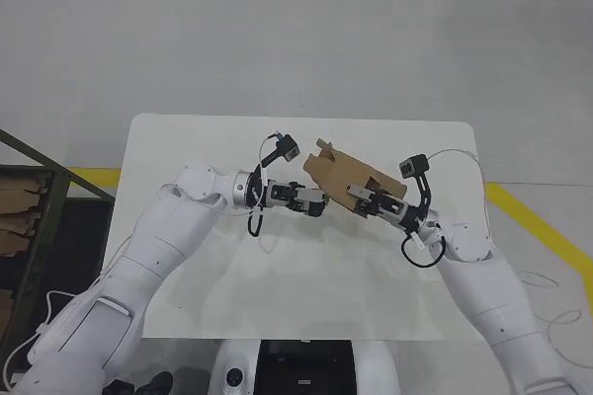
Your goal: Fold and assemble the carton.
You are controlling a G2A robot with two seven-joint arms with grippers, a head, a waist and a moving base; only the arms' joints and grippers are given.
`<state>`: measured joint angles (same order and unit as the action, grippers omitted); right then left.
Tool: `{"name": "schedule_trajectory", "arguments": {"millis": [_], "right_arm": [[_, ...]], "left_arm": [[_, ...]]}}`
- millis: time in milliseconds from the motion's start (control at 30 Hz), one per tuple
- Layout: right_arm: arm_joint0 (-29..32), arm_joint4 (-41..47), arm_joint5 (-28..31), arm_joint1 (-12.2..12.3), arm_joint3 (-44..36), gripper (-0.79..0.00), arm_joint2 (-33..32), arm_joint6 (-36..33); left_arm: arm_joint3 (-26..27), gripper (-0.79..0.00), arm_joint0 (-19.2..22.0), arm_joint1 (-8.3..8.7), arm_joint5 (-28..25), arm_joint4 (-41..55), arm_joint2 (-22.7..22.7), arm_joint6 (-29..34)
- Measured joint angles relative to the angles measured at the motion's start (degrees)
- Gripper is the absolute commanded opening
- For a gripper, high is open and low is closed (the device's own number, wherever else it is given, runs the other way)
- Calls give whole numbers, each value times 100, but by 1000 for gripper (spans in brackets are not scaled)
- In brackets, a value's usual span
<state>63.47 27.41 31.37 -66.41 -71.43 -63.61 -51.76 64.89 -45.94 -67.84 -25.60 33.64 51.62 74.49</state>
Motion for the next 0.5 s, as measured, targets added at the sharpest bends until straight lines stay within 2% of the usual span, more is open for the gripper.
{"name": "schedule_trajectory", "arguments": {"millis": [500], "right_arm": [[64,-134,10,-10,38,-785,-41,77]], "left_arm": [[89,0,-80,10,50,-88,122,1]]}}
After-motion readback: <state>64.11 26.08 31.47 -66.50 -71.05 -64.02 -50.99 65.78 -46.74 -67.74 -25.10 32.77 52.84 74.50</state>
